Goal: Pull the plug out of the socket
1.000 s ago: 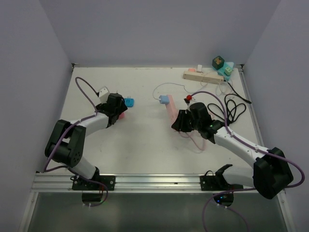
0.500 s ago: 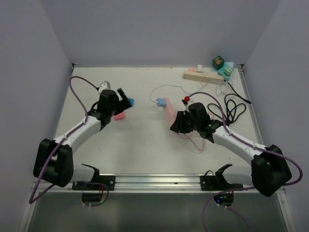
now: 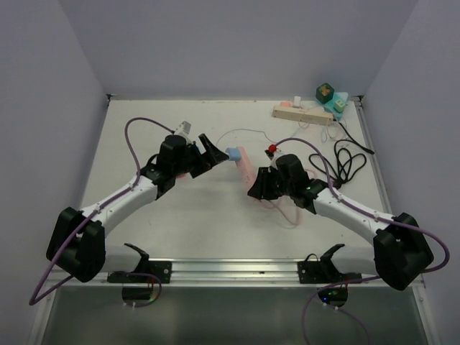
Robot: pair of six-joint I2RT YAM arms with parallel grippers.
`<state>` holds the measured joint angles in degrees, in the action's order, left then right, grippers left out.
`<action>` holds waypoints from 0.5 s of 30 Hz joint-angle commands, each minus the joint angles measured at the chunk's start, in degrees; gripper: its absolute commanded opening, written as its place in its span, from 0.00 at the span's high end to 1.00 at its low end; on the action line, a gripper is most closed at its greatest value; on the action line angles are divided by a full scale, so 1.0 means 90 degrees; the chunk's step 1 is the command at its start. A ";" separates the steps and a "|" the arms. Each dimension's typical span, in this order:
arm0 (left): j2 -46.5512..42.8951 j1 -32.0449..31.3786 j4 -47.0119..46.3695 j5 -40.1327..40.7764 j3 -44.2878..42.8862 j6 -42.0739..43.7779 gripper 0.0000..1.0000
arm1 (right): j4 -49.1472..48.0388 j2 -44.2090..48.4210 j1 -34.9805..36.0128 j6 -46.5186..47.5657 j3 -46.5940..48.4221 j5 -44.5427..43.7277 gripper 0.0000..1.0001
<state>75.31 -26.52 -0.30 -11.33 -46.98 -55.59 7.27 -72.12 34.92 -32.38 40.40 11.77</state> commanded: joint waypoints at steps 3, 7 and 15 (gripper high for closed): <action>0.0362 -0.0373 -0.0572 0.0253 -0.0444 -0.0581 0.10 | -0.0768 0.0034 0.0231 -0.0142 0.0237 0.0216 1.00; 0.0587 -0.0383 -0.0631 0.0595 -0.0512 -0.0669 0.15 | -0.0983 0.0073 0.0310 -0.0230 0.0179 0.0196 1.00; 0.1154 -0.0393 -0.0768 0.0742 -0.0785 -0.0678 0.22 | -0.1120 0.0064 0.0476 -0.0338 0.0130 0.0167 1.00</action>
<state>84.55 -29.89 -3.40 -5.87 -50.94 -60.95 4.19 -72.18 38.33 -34.85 40.40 11.75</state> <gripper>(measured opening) 0.785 0.346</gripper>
